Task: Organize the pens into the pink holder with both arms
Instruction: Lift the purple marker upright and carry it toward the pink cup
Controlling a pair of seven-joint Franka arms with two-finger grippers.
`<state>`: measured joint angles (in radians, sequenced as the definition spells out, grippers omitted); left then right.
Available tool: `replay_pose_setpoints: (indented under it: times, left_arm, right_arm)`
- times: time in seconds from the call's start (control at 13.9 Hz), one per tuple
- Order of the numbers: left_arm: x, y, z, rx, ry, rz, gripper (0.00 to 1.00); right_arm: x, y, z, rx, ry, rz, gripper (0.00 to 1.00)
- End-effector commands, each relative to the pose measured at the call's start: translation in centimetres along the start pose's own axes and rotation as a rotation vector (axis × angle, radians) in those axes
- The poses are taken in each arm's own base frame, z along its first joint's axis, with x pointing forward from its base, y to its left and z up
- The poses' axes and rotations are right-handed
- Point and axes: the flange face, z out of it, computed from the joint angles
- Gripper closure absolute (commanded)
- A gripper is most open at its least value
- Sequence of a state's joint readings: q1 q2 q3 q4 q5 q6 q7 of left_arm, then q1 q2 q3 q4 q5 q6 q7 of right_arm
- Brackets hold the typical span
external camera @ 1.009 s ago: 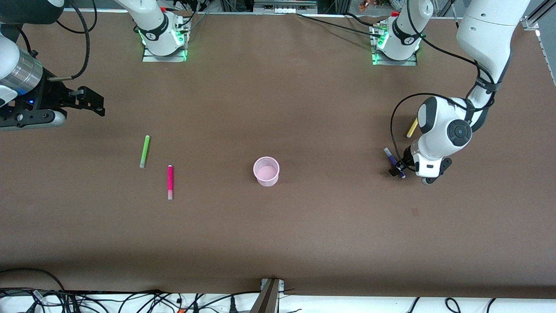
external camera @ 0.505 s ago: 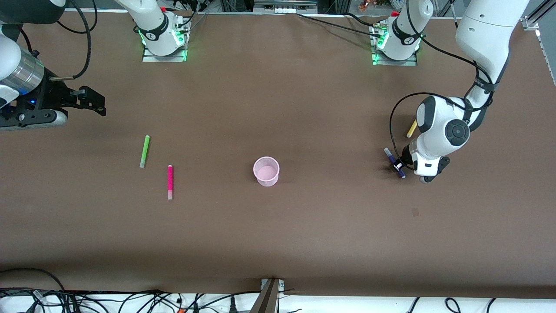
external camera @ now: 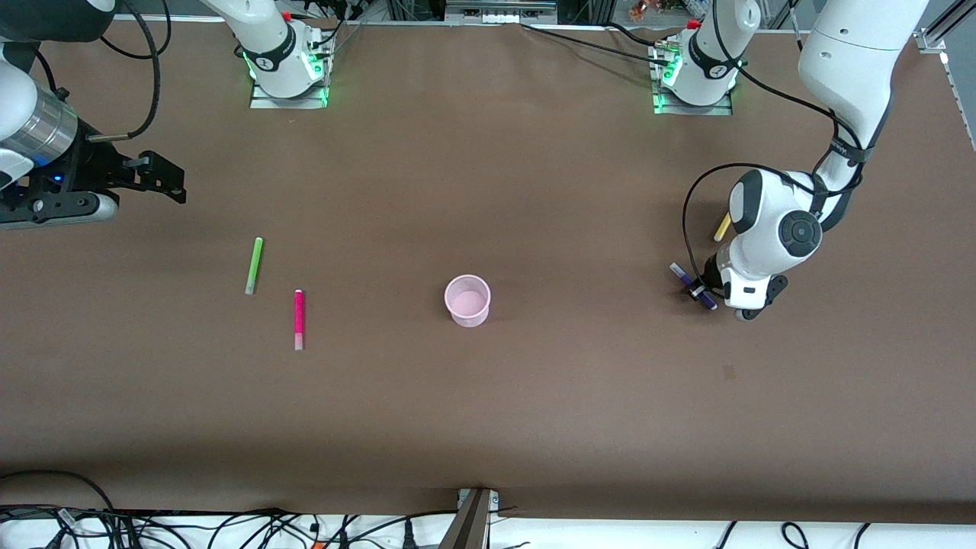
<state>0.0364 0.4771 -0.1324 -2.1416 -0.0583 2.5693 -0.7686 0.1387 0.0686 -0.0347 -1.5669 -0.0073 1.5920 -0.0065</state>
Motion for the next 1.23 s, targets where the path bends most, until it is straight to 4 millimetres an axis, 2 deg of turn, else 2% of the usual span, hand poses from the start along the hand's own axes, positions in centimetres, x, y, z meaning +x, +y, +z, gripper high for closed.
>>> replay_pose_setpoints:
  times: [0.0, 0.14, 0.22, 0.36, 0.43, 0.5, 0.58, 0.72, 0.94, 1.01, 1.15]
  left_arm:
    - [-0.8, 2.4, -4.2, -0.045, 0.046, 0.032, 1.0]
    - [-1.7, 5.2, -9.0, -0.072, 0.054, 0.003, 1.0]
    - [-2.3, 7.5, -11.6, -0.091, 0.05, -0.026, 1.0]
    - [-2.8, 11.9, -18.0, -0.119, 0.034, -0.103, 1.0]
    - [-3.7, 14.2, -21.2, -0.143, 0.028, -0.13, 1.0]
    - [-4.6, 16.1, -23.5, -0.171, 0.03, -0.168, 1.0]
    - [-6.4, 18.1, -24.7, -0.2, 0.032, -0.198, 1.0]
    - [-10.3, 21.2, -24.5, -0.204, 0.036, -0.222, 1.0]
    - [-13.4, 25.6, -25.1, -0.239, 0.093, -0.296, 1.0]
    - [-14.4, 27.0, -24.7, -0.247, 0.117, -0.317, 1.0]
    - [-16.7, 29.2, -22.6, -0.238, 0.183, -0.336, 1.0]
  right_arm:
    - [0.0, -0.4, -0.7, -0.001, 0.001, 0.003, 0.0]
    - [0.0, -0.4, -0.7, -0.001, 0.001, 0.003, 0.0]
    - [0.0, -0.4, -0.7, -0.001, 0.001, 0.003, 0.0]
    - [0.1, -0.4, -0.6, 0.001, -0.001, 0.003, 0.0]
    - [0.1, -0.4, -0.6, -0.001, -0.001, 0.005, 0.0]
    - [0.0, -0.4, -0.7, -0.001, 0.001, 0.003, 0.0]
    - [0.1, -0.4, -0.6, 0.001, -0.001, 0.005, 0.0]
    - [0.0, -0.4, -0.7, -0.001, 0.001, 0.005, 0.0]
    - [0.1, -0.3, -0.6, 0.001, -0.001, 0.008, 0.0]
    - [0.1, -0.1, -0.6, 0.001, 0.001, 0.006, 0.0]
    - [0.3, -0.1, -0.6, 0.005, 0.011, -0.003, 0.0]
